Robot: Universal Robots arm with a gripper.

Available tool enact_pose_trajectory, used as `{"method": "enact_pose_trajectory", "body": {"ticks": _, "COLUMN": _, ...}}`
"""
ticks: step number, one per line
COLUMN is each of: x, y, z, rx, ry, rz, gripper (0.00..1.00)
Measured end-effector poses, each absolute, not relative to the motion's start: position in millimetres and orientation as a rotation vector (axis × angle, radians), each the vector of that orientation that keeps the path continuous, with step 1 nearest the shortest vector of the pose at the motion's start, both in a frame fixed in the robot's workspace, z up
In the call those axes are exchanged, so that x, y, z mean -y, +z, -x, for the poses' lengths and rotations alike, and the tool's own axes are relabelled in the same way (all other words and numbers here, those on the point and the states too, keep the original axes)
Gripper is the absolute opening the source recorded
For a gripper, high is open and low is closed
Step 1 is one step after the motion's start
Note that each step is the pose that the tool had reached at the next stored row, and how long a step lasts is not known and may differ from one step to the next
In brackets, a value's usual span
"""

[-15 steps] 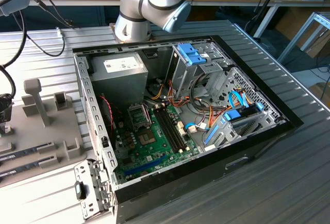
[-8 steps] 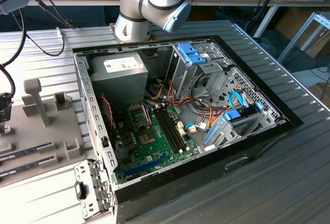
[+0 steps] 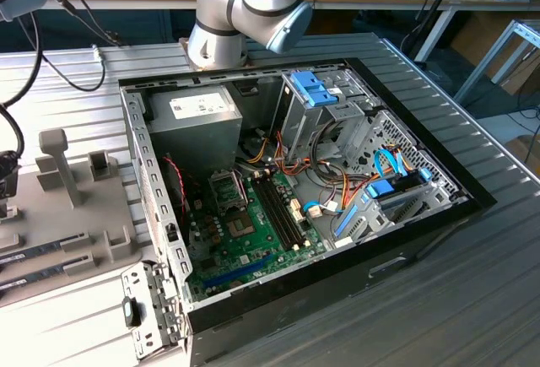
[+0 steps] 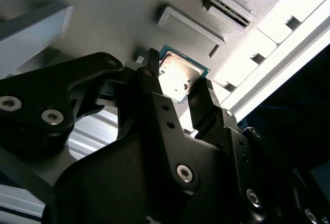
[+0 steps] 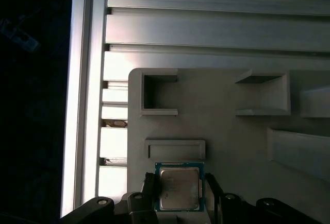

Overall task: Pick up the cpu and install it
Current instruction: 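Pick up the cpu and move it towards the insertion slot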

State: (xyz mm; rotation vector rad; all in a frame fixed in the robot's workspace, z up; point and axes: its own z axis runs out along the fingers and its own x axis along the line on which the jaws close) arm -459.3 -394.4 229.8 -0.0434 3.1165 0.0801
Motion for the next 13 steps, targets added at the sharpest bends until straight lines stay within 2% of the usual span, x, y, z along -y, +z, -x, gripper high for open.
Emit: {"method": "enact_pose_trajectory", "body": {"ticks": 13, "x": 394.4, "y": 239.1, "z": 459.3, "rx": -3.116, "ry": 0.098, "rz": 0.043, "gripper": 0.47}}
